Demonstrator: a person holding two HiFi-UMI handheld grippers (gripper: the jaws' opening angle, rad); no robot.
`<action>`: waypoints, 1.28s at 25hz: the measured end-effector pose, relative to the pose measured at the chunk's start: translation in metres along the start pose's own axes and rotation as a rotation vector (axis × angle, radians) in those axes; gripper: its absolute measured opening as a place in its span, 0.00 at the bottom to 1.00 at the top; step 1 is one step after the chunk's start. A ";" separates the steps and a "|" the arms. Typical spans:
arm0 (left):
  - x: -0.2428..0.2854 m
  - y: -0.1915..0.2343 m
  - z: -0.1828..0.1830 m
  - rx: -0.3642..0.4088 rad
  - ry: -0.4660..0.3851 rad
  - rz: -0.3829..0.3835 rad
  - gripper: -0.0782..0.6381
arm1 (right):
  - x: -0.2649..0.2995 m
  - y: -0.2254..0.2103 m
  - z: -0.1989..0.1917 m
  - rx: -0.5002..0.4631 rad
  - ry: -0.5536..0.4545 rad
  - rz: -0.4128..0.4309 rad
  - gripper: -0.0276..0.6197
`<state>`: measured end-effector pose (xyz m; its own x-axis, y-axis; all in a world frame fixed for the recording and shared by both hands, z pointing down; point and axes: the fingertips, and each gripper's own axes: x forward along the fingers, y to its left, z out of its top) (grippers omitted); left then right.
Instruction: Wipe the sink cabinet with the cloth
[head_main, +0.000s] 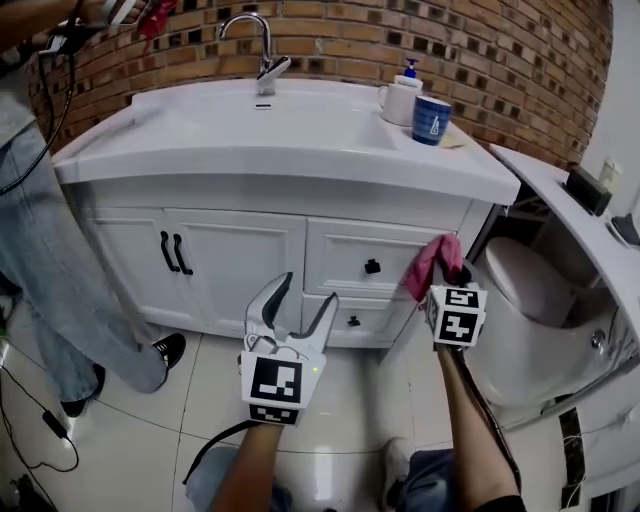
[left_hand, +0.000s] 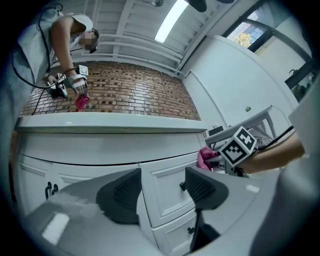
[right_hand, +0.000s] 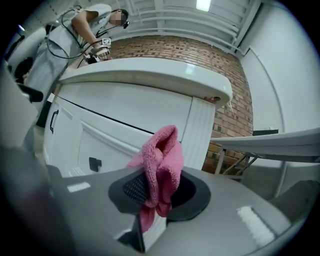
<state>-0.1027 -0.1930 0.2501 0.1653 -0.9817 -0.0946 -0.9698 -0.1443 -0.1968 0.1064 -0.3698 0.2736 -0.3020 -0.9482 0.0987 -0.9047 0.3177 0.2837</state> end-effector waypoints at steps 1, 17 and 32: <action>-0.003 0.004 0.002 0.003 -0.004 0.007 0.49 | -0.001 0.008 0.002 0.004 -0.012 0.013 0.16; -0.021 0.052 0.003 -0.068 -0.023 0.148 0.48 | 0.006 0.248 0.066 -0.085 -0.142 0.545 0.16; 0.004 0.026 0.001 -0.049 -0.032 0.094 0.48 | 0.005 0.016 -0.022 -0.049 0.027 0.073 0.16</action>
<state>-0.1274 -0.2003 0.2437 0.0782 -0.9869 -0.1413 -0.9887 -0.0586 -0.1381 0.0972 -0.3691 0.2994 -0.3580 -0.9222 0.1461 -0.8647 0.3865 0.3207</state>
